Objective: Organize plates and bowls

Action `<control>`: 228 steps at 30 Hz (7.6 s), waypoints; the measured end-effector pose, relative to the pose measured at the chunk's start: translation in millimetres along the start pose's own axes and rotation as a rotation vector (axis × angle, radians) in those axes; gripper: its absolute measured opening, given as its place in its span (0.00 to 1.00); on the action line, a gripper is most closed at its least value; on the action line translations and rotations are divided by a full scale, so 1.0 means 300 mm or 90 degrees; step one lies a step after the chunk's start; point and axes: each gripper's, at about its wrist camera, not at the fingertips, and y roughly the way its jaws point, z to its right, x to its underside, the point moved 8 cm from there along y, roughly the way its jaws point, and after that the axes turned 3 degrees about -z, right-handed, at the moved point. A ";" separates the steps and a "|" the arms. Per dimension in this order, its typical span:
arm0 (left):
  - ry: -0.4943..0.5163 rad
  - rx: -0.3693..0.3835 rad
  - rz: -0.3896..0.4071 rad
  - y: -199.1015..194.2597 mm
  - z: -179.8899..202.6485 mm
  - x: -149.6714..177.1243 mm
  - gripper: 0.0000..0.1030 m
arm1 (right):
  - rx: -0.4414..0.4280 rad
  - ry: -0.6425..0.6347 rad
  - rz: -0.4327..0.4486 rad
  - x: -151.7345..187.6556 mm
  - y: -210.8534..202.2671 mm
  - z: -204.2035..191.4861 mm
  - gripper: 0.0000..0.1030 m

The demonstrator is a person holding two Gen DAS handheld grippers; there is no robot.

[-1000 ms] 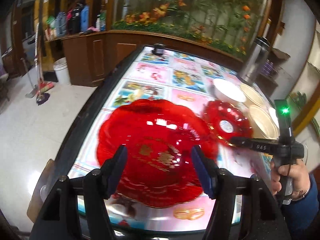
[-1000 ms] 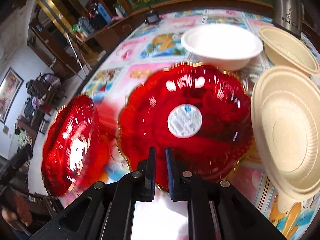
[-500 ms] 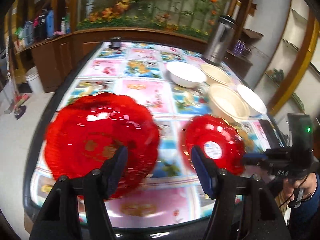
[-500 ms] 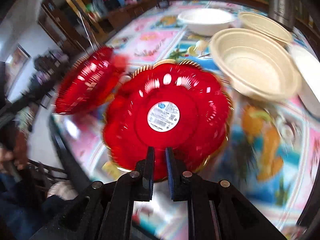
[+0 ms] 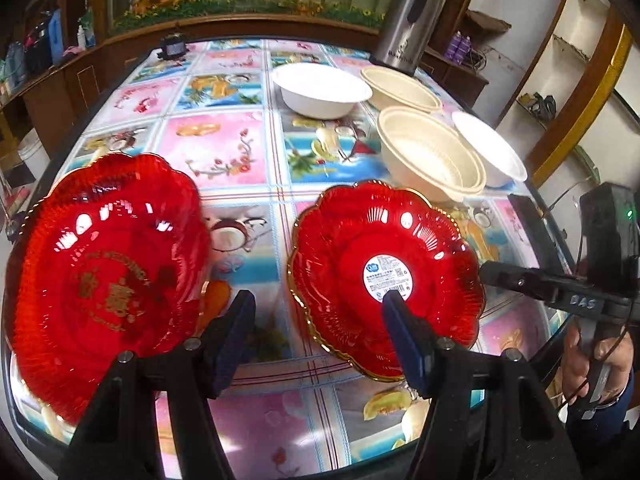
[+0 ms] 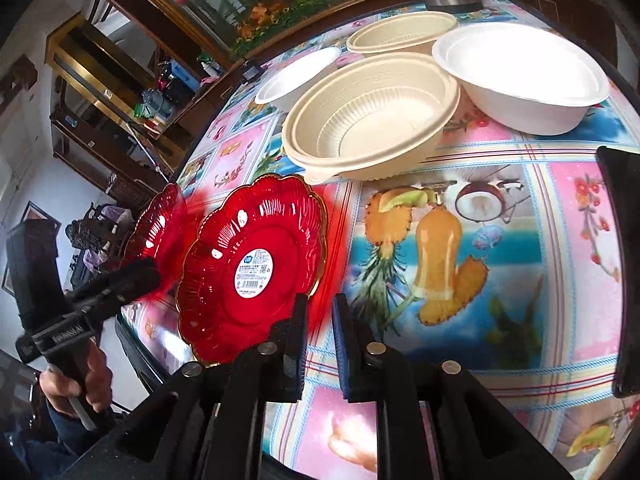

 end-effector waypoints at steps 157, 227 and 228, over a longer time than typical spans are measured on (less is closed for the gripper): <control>-0.160 -0.072 0.060 -0.264 -0.463 -0.020 0.87 | -0.021 -0.202 -0.034 -0.230 0.349 -0.606 0.23; 0.065 0.046 -0.047 0.034 0.182 0.069 0.45 | 0.016 -0.069 -0.018 0.132 -0.002 -0.079 0.20; 0.067 0.043 -0.040 0.031 0.179 0.065 0.52 | 0.025 -0.074 -0.004 0.131 -0.012 -0.074 0.20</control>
